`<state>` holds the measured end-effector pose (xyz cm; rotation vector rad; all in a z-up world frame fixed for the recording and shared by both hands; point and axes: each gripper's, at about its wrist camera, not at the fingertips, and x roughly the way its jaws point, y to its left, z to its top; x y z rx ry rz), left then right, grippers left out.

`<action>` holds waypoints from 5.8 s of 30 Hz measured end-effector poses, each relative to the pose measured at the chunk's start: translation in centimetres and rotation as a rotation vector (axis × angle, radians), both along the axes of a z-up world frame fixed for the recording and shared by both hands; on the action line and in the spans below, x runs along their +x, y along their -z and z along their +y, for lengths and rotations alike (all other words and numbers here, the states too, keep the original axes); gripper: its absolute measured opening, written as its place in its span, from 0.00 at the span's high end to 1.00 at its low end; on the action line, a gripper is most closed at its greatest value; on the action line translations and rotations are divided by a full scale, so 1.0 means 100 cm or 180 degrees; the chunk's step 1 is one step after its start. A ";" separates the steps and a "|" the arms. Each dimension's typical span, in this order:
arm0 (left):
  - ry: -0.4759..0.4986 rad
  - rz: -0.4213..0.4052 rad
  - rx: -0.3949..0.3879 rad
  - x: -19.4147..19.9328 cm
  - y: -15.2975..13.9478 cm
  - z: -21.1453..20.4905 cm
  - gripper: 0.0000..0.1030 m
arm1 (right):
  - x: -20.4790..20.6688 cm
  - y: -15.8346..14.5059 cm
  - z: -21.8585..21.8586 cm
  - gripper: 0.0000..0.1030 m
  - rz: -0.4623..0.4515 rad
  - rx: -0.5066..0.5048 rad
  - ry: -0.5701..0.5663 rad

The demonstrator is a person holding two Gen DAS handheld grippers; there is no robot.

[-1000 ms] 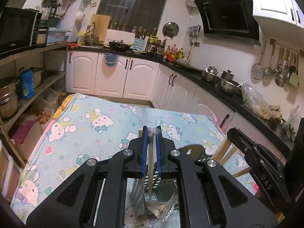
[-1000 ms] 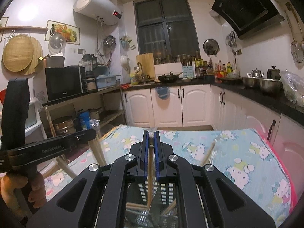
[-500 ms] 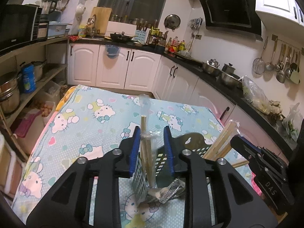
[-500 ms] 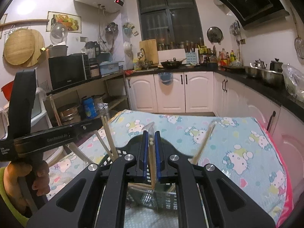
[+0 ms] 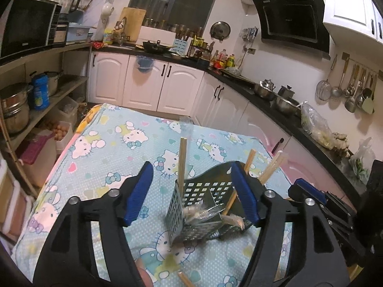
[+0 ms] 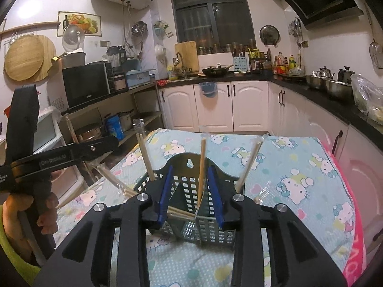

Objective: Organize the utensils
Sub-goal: 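Open the left tool in the caddy while the right tool releases its chopstick, then withdraw both open tools from the caddy toward the last wrapped chopsticks, then close the left tool on a wrapped chopstick while the right tool grasps another, then lift both held chopsticks and carry them above the caddy, then lower both held chopsticks down into the caddy compartments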

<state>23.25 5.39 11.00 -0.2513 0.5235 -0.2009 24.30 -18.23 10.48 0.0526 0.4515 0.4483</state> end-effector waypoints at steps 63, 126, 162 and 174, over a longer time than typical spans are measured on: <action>0.0481 0.1192 -0.0145 -0.085 0.156 -0.056 0.24 | -0.081 0.141 -0.101 0.42 0.1269 -0.0118 0.0554; 0.0268 0.0964 -0.0265 -0.051 0.101 -0.041 0.98 | -0.039 0.097 -0.105 0.94 0.1316 0.0331 0.0428; 0.0519 -0.0281 -0.0183 -0.054 -0.090 -0.041 0.98 | -0.053 -0.099 -0.053 0.95 -0.0201 0.0223 -0.0148; 0.0266 -0.0583 -0.0096 -0.030 -0.119 -0.037 0.98 | -0.021 -0.127 -0.047 0.95 -0.0404 0.0282 -0.0065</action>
